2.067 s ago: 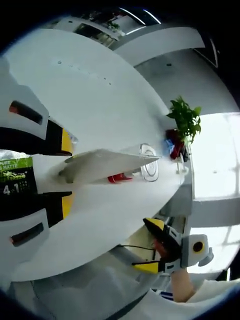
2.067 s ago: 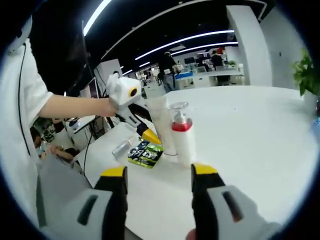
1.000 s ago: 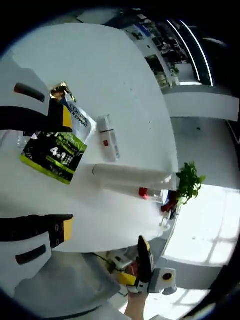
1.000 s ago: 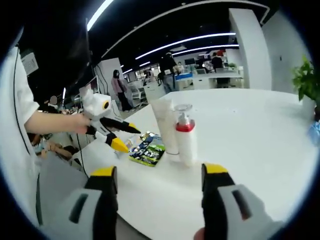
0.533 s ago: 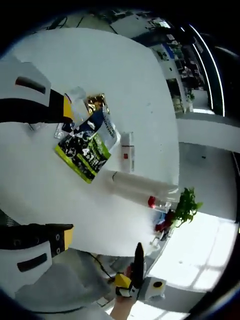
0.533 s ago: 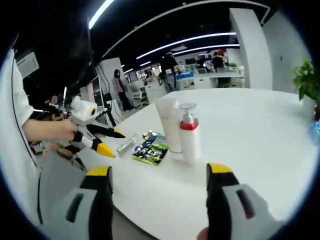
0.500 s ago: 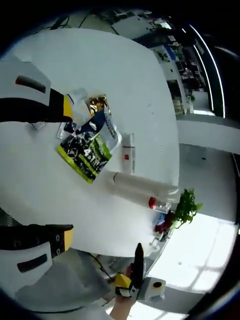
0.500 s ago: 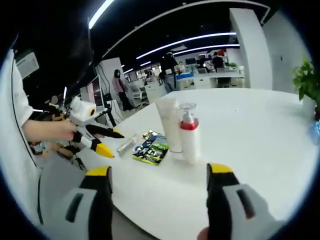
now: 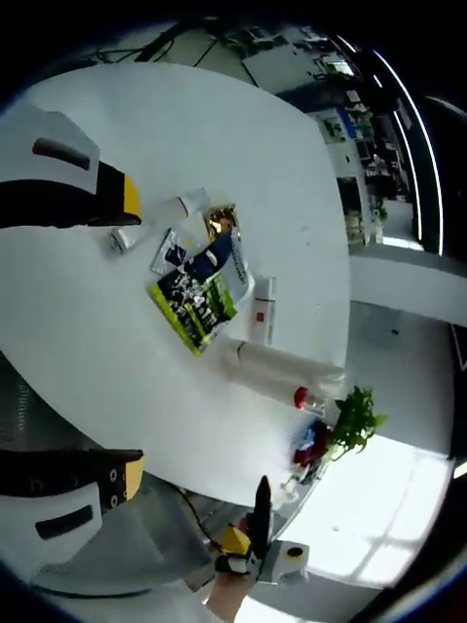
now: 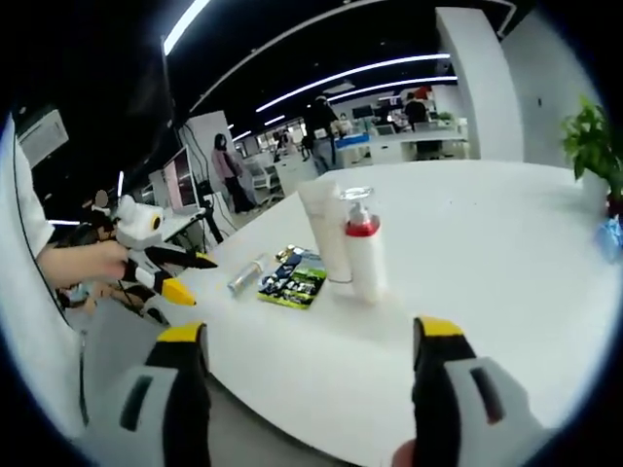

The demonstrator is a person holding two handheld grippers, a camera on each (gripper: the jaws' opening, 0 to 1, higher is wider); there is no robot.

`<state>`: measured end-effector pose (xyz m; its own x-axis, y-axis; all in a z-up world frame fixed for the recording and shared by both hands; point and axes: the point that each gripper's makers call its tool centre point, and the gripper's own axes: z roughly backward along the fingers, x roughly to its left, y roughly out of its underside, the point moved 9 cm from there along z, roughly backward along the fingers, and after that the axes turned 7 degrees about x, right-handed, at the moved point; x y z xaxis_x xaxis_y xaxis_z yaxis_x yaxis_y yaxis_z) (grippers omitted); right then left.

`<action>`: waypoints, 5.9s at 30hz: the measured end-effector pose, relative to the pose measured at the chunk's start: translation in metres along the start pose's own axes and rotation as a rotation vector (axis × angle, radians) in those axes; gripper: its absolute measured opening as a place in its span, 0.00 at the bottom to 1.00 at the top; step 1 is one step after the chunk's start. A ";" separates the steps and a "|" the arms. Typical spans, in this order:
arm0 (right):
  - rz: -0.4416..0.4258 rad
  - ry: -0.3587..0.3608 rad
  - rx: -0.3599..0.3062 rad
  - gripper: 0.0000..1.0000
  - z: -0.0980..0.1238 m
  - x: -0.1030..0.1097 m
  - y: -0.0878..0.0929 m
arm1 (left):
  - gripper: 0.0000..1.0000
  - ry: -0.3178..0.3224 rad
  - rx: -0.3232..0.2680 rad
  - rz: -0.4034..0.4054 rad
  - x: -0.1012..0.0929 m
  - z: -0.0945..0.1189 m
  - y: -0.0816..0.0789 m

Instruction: Arrange the skincare products in the storage area until every visible bottle or jar stands upright without overlapping.

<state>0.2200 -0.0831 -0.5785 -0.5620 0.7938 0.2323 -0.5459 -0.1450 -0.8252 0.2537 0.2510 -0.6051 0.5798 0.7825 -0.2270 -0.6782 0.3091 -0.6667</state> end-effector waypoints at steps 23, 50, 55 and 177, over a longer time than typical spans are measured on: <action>-0.013 0.010 0.047 0.92 0.007 -0.004 0.009 | 0.94 -0.035 -0.040 0.085 -0.009 0.008 0.021; 0.148 0.070 -0.087 0.85 -0.028 -0.088 -0.144 | 0.90 -0.040 -0.086 0.145 0.011 0.014 0.019; 0.228 0.087 -0.094 0.77 -0.048 -0.095 -0.173 | 0.90 -0.044 -0.081 0.155 0.017 0.016 0.022; 0.199 -0.045 0.416 0.20 -0.146 -0.166 -0.107 | 0.86 -0.018 -0.041 0.122 0.016 0.002 -0.005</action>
<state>0.4629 -0.1132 -0.6037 -0.7025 0.7014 0.1204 -0.6225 -0.5236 -0.5817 0.2653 0.2630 -0.6038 0.4857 0.8225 -0.2958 -0.7239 0.1889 -0.6635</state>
